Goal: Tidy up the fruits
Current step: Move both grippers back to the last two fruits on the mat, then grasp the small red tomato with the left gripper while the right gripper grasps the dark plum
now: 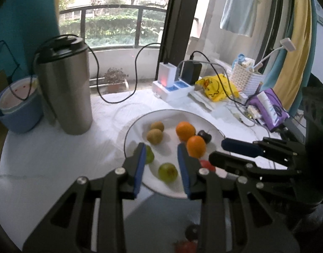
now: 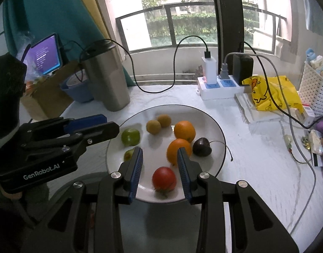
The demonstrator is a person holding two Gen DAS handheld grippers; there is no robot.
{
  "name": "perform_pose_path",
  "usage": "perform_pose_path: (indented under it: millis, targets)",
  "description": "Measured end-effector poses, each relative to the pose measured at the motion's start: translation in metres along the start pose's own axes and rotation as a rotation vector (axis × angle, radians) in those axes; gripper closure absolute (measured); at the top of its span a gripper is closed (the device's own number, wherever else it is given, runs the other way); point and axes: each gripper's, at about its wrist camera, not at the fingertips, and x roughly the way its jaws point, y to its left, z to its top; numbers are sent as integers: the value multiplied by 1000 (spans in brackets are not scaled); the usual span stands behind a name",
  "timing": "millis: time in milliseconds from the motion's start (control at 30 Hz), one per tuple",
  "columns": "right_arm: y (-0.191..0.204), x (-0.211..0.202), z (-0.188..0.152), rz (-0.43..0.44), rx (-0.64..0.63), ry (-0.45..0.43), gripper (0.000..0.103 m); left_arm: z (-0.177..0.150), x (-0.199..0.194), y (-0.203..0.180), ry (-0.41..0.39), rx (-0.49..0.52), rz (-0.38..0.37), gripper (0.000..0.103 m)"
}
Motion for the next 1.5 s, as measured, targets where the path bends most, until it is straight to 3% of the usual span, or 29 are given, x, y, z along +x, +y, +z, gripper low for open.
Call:
perform_pose_path:
  millis: [400,500,667,1100,1500]
  targets:
    - [16,-34,-23,-1,-7,-16,67,-38,-36,-10,-6,-39,11,70]
    - [19,-40,-31,3,-10,-17,67,-48,-44,-11,-10,-51,10,57]
    - [21,-45,-45,9,-11,-4,67,-67,-51,-13,-3,-81,11,56]
    - [14,-48,-71,36,12,11,67,-104,-47,-31,80,-75,18,56]
    - [7,-40,-82,58,18,37,67,-111,-23,-34,141,-55,80,56]
